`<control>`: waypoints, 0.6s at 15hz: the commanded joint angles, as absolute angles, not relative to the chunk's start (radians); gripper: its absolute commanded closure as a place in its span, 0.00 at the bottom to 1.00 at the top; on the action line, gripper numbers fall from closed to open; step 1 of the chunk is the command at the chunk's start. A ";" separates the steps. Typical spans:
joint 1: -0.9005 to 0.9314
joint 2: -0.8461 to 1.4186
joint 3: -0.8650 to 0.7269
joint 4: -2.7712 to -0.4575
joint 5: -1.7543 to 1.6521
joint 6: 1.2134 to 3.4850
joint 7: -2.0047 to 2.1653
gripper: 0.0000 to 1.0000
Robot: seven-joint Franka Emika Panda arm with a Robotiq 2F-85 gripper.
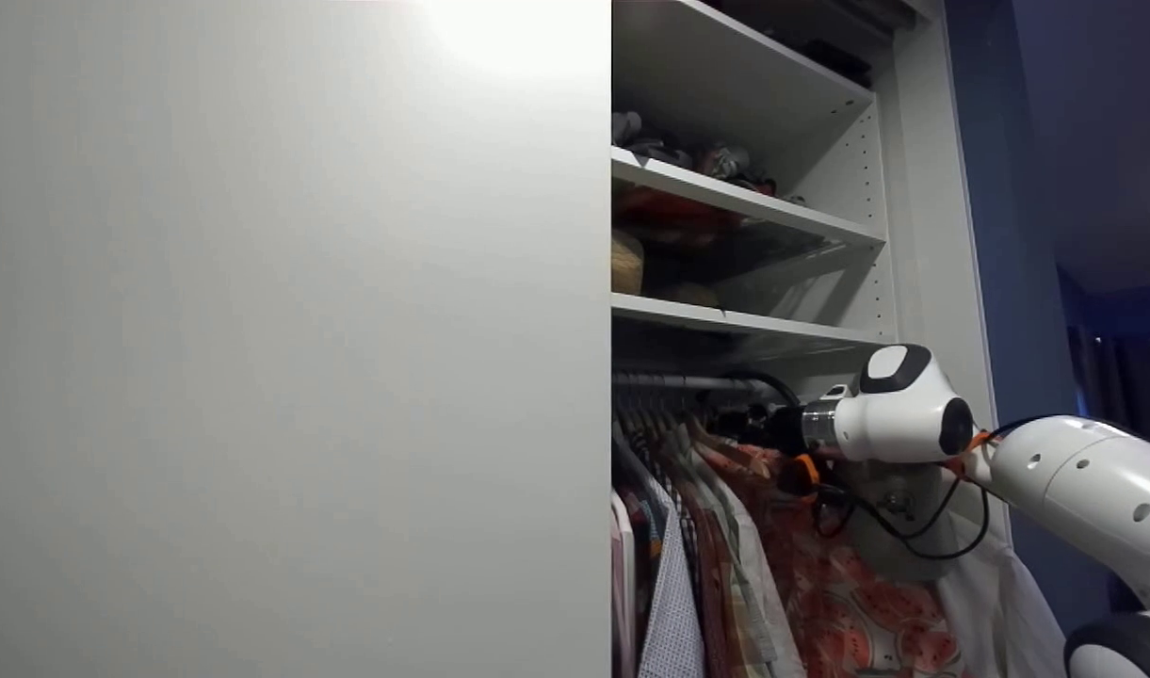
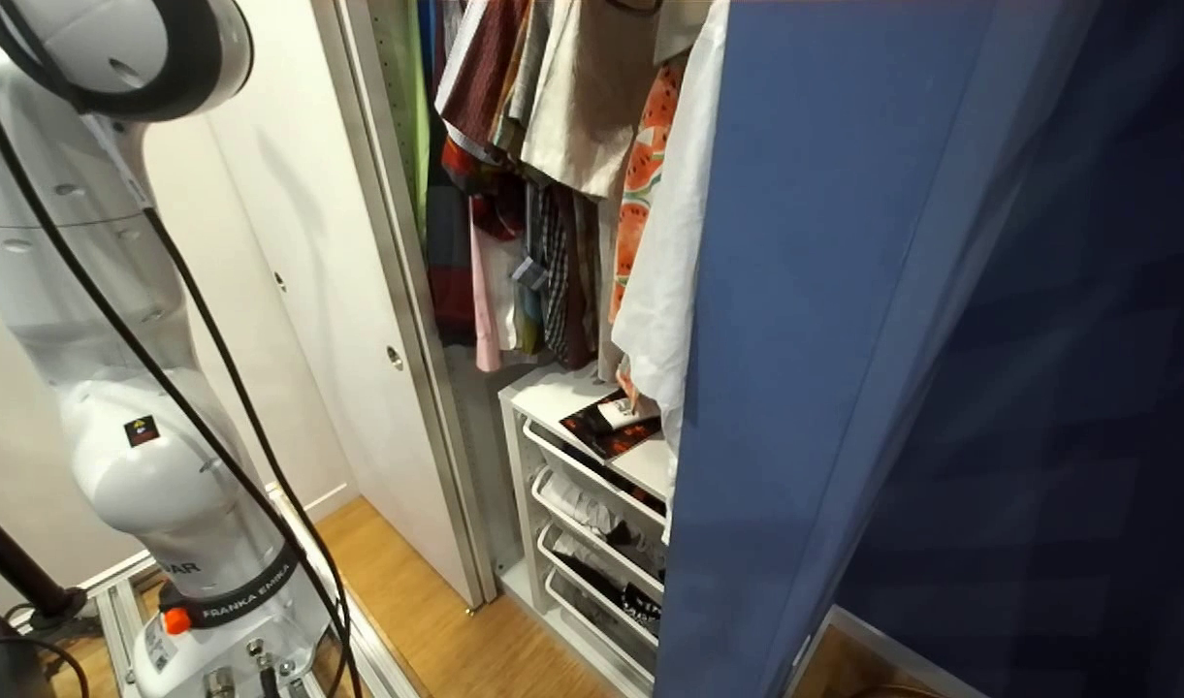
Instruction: Put the hanger on the top rod
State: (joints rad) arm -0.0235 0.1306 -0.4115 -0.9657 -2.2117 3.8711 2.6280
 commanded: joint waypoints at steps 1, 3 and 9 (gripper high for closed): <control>0.028 -0.008 -0.399 -1.183 -2.304 3.775 2.653 0.00; 0.051 -0.040 -0.396 -1.279 -2.433 3.741 2.711 0.00; 0.016 -0.073 -0.401 -1.594 -2.510 3.650 2.539 0.00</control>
State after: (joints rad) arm 0.0335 -0.0114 -0.4101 -1.3961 -2.5104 3.7429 2.6535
